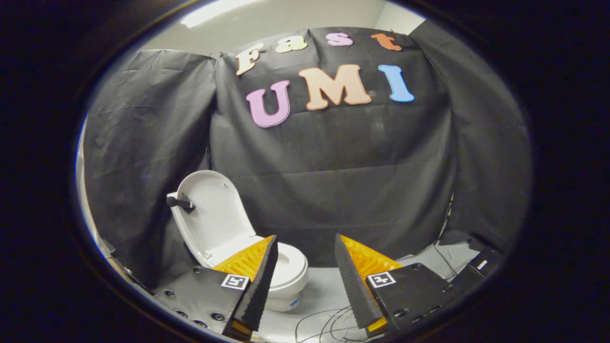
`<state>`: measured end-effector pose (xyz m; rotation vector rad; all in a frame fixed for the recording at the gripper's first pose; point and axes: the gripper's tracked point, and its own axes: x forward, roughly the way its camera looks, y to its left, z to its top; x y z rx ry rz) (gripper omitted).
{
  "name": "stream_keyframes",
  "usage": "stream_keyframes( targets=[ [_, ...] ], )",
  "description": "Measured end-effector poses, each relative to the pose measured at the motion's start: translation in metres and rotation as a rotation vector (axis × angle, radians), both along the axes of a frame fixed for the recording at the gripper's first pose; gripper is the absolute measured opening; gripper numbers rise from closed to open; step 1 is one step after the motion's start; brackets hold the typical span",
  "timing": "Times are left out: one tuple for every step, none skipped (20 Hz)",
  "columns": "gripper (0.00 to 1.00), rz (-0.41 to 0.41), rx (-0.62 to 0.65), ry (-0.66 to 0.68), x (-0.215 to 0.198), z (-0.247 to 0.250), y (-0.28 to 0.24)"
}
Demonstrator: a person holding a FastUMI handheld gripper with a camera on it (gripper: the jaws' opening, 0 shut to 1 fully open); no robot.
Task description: Open the toilet lid.
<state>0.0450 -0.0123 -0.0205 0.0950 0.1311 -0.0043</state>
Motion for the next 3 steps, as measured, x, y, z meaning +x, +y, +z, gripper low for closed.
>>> stream_keyframes(
  targets=[
    [0.75, -0.002, 0.001, 0.006, -0.0036, 0.0005, -0.0016],
    [0.75, 0.008, 0.0, -0.012, -0.0061, 0.0039, 0.0003],
    [0.75, 0.006, -0.001, -0.016, -0.0089, 0.0053, 0.0011]
  ],
)
